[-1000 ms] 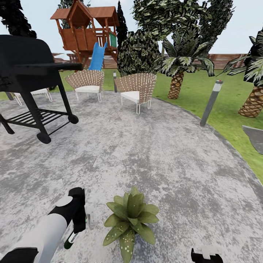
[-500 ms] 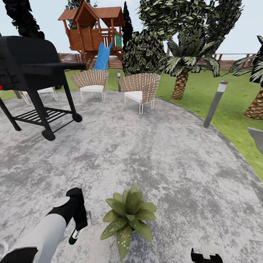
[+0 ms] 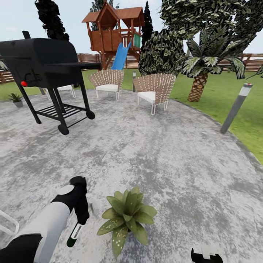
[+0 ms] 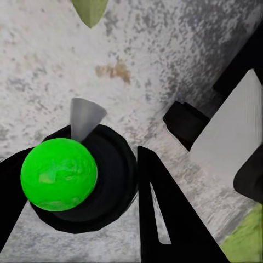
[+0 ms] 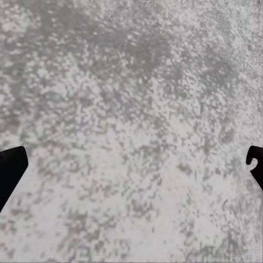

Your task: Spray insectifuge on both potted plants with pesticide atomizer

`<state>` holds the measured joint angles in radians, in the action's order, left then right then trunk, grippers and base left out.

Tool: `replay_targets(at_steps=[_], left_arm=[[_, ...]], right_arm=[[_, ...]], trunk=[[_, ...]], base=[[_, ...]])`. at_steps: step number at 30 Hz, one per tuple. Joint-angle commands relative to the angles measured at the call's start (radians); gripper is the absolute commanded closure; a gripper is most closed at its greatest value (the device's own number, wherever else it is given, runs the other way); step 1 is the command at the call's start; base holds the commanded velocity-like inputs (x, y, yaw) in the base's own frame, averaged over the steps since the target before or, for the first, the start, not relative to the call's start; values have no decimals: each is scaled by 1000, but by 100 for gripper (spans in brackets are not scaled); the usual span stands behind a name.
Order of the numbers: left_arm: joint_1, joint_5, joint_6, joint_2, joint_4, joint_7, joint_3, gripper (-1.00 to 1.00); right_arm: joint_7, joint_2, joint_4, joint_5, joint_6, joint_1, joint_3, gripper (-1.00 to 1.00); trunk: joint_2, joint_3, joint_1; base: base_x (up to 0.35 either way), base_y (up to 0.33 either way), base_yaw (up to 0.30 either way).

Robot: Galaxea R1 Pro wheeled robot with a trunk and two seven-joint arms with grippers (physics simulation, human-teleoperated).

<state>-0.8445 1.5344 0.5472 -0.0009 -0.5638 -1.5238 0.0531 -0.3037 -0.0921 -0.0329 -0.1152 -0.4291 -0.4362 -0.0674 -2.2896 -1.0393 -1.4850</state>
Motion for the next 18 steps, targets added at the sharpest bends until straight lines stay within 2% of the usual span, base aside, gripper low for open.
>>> replay_targets(at_steps=[1, 6, 9, 13, 18], left_arm=[[-2, 11, 13, -1, -1, -10, 5, 100], [-4, 11, 17, -3, -2, -13, 5, 100], [-4, 11, 17, -4, -3, -13, 5, 100], [-4, 12, 19, -3, -4, -13, 5, 100], [-4, 13, 19, -2, -4, -12, 5, 100]], right_arm=[[-3, 0, 1, -11, -2, 0, -7, -100], [-4, -1, 1, -11, -2, -1, -8, -100], [-3, -2, 1, -11, -3, 0, -7, -100], [-3, -19, 2, -12, -3, 0, -5, -100], [-2, -21, 1, -12, -2, 0, -5, -100]], trunk=[[0, -1, 0], [0, -1, 0], [0, -1, 0], [0, -1, 0], [0, -1, 0]], base=[[81, -276, 278], [27, -276, 233], [2, -276, 38], [0, -276, 4], [0, -276, 0]])
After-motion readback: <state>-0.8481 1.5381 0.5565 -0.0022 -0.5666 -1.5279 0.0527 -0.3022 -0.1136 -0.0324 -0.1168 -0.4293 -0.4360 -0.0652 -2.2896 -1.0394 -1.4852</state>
